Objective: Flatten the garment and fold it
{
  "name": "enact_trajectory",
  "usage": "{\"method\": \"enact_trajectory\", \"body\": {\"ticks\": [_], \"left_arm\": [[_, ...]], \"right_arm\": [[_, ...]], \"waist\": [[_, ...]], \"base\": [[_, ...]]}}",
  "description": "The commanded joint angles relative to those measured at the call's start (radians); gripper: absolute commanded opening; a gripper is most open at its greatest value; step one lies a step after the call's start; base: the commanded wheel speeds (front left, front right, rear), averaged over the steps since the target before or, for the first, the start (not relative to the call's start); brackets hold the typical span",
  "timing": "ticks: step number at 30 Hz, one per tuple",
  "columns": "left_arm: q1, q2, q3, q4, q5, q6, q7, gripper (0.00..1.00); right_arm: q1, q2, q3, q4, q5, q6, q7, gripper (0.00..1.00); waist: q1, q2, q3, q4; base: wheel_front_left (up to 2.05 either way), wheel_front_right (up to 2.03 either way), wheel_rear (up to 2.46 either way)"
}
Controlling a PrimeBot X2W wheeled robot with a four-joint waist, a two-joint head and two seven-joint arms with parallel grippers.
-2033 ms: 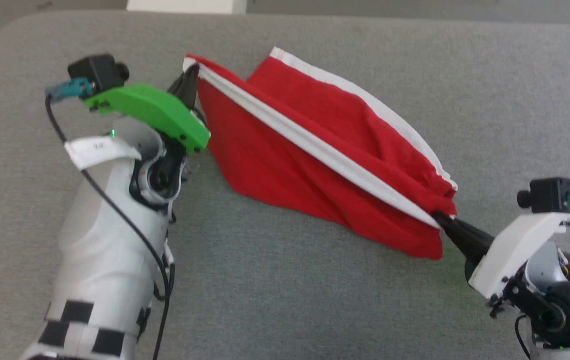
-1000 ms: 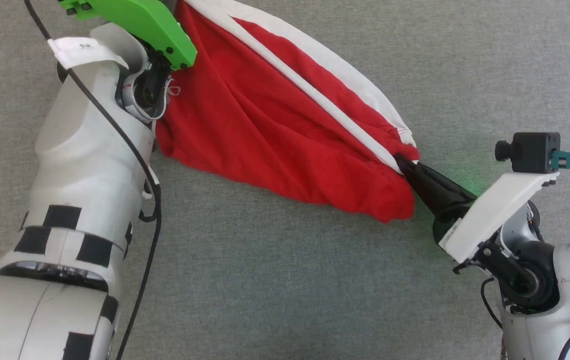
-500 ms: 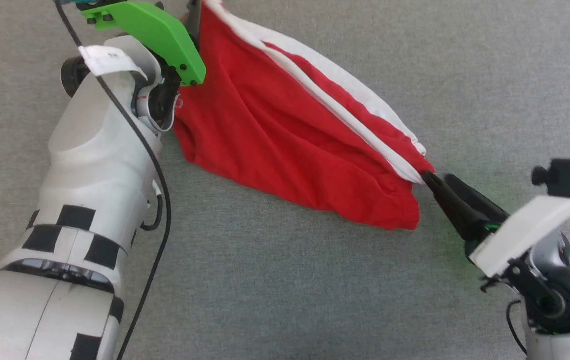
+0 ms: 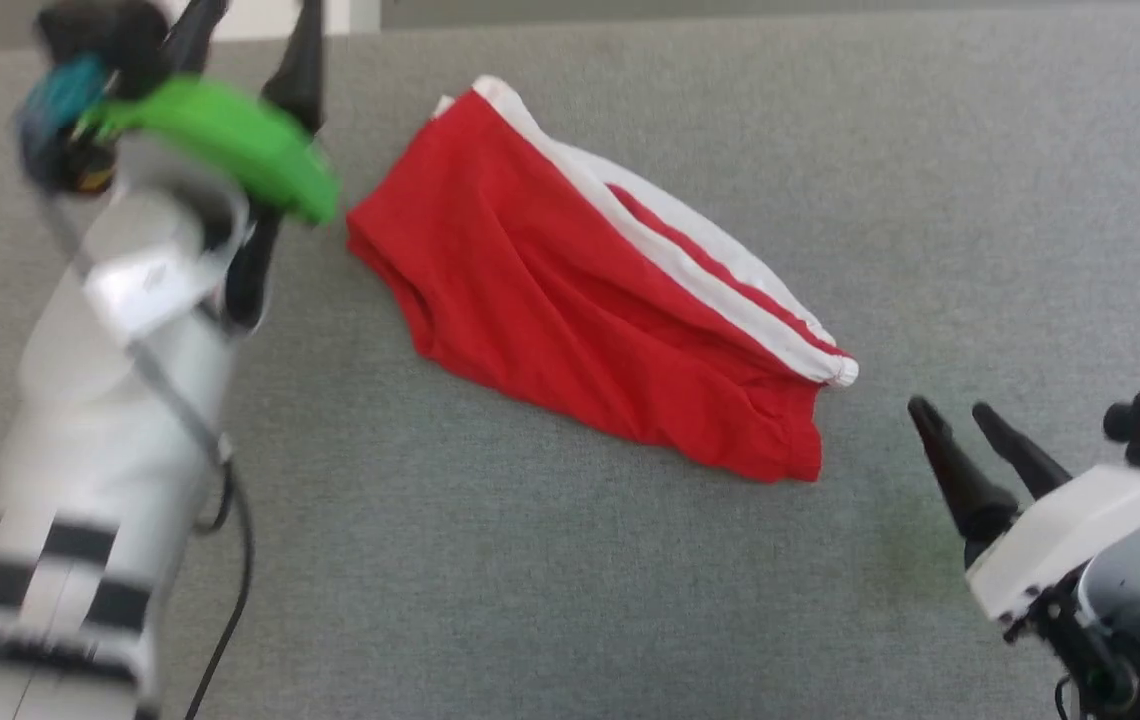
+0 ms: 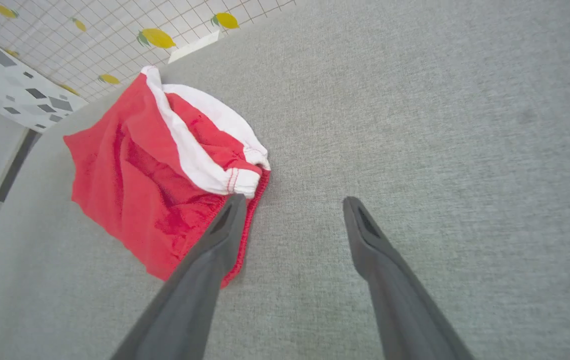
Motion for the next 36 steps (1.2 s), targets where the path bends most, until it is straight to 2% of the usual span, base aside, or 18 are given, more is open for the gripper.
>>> {"method": "enact_trajectory", "body": {"ticks": [1,7,15,24,36], "left_arm": [[0.072,0.025,0.035,-0.078,0.021,0.02,-0.007,1.0],[0.387,0.072,0.157,-0.401,0.079,0.09,-0.008,1.0],[0.67,0.058,0.257,-0.652,0.122,0.148,-0.008,1.0],[0.828,-0.01,0.306,-0.752,0.132,0.15,-0.008,1.0],[0.83,-0.101,0.292,-0.747,0.153,0.102,-0.008,1.0]], "right_arm": [[0.023,0.0,0.011,-0.013,-0.034,-0.001,-0.013,1.0],[0.059,0.0,0.042,-0.005,-0.149,-0.001,-0.01,1.0],[-0.019,0.0,0.066,0.087,-0.215,-0.001,0.061,1.0],[-0.149,0.0,0.081,0.234,-0.274,-0.001,0.125,1.0],[-0.237,0.0,0.073,0.406,-0.341,-0.001,0.169,1.0]], "waist": [[0.0,0.0,-0.054,0.017],[0.0,0.0,-0.093,0.036],[0.0,0.0,-0.1,0.067],[0.0,0.0,-0.074,0.118],[0.0,0.0,-0.044,0.178]], "base": [[0.0,0.0,0.0],[0.0,0.0,0.0],[0.0,0.0,0.0],[0.0,0.0,0.0],[0.0,0.0,0.0]]}}
